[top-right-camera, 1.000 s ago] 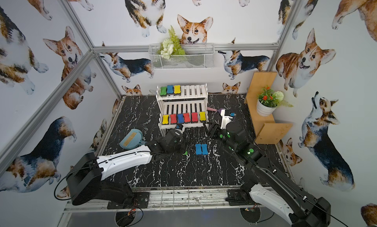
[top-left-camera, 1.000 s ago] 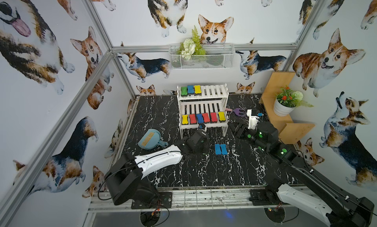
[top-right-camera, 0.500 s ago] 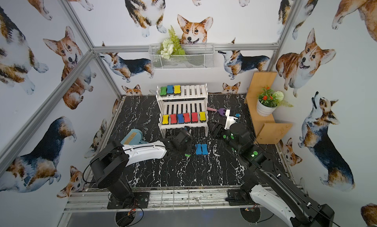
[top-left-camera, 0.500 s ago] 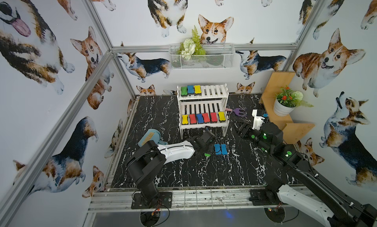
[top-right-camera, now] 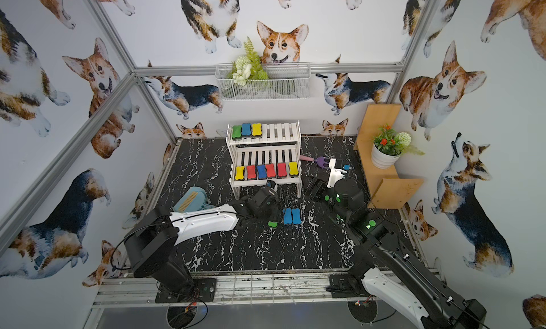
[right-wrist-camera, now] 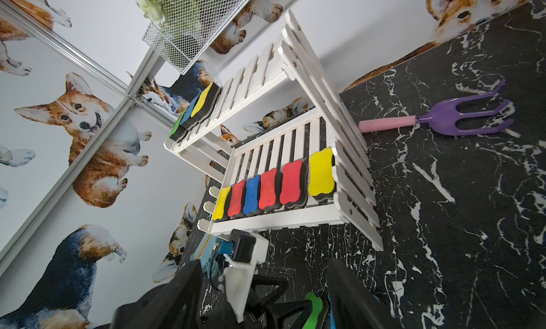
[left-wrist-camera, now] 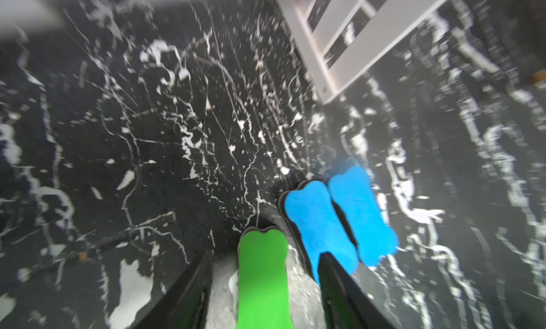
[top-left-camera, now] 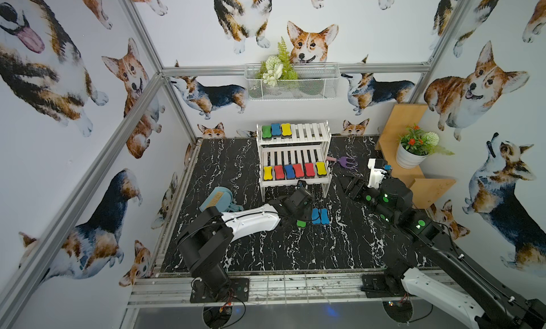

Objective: Remove the whiteboard erasers from the shelf
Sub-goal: Place the whiteboard eraser at the center of the board, then pick up the whiteboard eraser from the shelf.

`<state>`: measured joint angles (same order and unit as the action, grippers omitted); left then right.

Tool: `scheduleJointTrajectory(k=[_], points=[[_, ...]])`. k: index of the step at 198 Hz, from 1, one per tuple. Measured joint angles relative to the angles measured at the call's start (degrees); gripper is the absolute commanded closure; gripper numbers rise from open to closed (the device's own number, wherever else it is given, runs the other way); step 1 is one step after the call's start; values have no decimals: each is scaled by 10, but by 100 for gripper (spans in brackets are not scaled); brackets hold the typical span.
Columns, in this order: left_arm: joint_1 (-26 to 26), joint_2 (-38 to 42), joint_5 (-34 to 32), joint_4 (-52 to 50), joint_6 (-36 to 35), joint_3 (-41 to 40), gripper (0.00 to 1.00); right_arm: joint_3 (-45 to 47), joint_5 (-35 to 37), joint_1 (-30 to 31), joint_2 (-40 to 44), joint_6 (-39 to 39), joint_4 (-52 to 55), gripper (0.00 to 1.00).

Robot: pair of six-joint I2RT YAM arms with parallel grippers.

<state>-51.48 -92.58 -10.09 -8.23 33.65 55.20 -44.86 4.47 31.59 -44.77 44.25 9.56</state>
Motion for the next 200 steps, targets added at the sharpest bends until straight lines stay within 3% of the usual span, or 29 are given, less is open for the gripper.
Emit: scheduleJointTrajectory(k=[20,42,88,117,137,167,200], points=[[-3,51,-2,-3,0,0,18,-7,0,0,-5,-3,1,29],[-3,122,-10,-21,0,1,1,-19,-16,0,-23,-13,2,30],[7,307,-55,-63,-24,-2,1,-117,-66,7,-152,-54,11,36],[49,389,-90,-111,-34,-31,1,-288,-45,59,-302,-118,50,36],[108,438,-89,-143,-34,-59,1,-421,-9,79,-396,-168,80,36],[191,485,-39,-167,-33,-92,1,-617,48,79,-534,-230,144,35],[220,485,2,-177,-32,-99,1,-840,77,74,-686,-274,226,34]])
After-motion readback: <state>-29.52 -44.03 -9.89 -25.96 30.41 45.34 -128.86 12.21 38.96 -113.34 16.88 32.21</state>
